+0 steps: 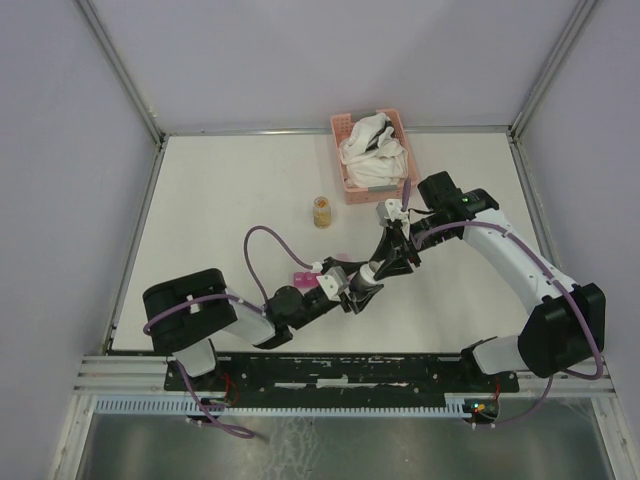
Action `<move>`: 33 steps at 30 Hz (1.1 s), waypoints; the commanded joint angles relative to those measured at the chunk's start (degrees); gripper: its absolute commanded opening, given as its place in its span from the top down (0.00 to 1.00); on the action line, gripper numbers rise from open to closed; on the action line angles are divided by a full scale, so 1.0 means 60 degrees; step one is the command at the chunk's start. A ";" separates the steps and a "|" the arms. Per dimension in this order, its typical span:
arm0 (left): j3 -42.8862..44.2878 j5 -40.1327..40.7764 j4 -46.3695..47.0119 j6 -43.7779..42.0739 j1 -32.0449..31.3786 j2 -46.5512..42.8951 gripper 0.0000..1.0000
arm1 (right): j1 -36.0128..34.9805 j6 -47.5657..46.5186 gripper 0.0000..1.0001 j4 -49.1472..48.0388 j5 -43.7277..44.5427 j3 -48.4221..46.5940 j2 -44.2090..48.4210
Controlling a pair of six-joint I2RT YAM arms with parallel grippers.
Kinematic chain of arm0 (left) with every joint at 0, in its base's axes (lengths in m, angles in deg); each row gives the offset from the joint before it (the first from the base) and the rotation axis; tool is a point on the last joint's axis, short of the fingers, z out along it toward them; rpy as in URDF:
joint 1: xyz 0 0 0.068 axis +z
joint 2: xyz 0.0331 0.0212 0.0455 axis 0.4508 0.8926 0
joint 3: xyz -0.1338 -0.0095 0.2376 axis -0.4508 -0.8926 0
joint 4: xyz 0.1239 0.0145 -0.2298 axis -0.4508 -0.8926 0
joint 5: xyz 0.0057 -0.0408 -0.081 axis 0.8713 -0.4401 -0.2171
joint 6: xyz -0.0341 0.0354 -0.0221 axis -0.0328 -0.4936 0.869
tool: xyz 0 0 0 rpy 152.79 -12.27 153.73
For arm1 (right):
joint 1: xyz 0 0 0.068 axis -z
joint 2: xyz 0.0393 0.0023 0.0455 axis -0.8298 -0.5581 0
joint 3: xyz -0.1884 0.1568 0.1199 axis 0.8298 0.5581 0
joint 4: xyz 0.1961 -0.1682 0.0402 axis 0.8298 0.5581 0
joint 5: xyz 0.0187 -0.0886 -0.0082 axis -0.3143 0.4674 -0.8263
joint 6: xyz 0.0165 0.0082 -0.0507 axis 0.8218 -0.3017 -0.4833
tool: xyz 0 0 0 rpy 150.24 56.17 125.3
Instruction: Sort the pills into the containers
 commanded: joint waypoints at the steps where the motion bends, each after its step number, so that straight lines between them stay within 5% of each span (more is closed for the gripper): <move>1: 0.0192 0.0094 0.0220 0.0127 -0.0020 0.0147 0.31 | -0.0003 -0.0062 0.99 0.0188 -0.0654 -0.0367 0.0281; 5: 0.0198 0.0164 -0.0029 0.0187 -0.0021 0.0128 0.27 | 0.0001 -0.0118 1.00 0.0241 -0.0654 -0.0376 0.0302; 11: 0.0175 0.0122 -0.0062 0.0222 -0.0021 0.0051 0.35 | -0.0008 -0.0261 1.00 0.0301 -0.0572 -0.0347 0.0275; 17: 0.0167 0.0024 -0.0197 0.0206 -0.0020 -0.0081 0.95 | -0.0001 -0.0636 0.96 0.0593 -0.0527 -0.0339 0.0250; 20: 0.0141 0.0053 -0.0191 0.0356 -0.0022 -0.0095 0.97 | -0.0011 -0.1052 0.80 0.0902 -0.0398 -0.0388 0.0163; 25: -0.0064 0.0082 -0.0059 0.0413 -0.0020 -0.0138 0.97 | 0.0134 -0.1929 0.34 0.1905 -0.0475 -0.0732 -0.0092; 33: -0.0523 -0.0145 0.0011 0.0765 -0.0020 -0.0317 0.97 | 0.1570 -0.4299 0.00 0.4196 -0.0636 -0.1331 -0.0600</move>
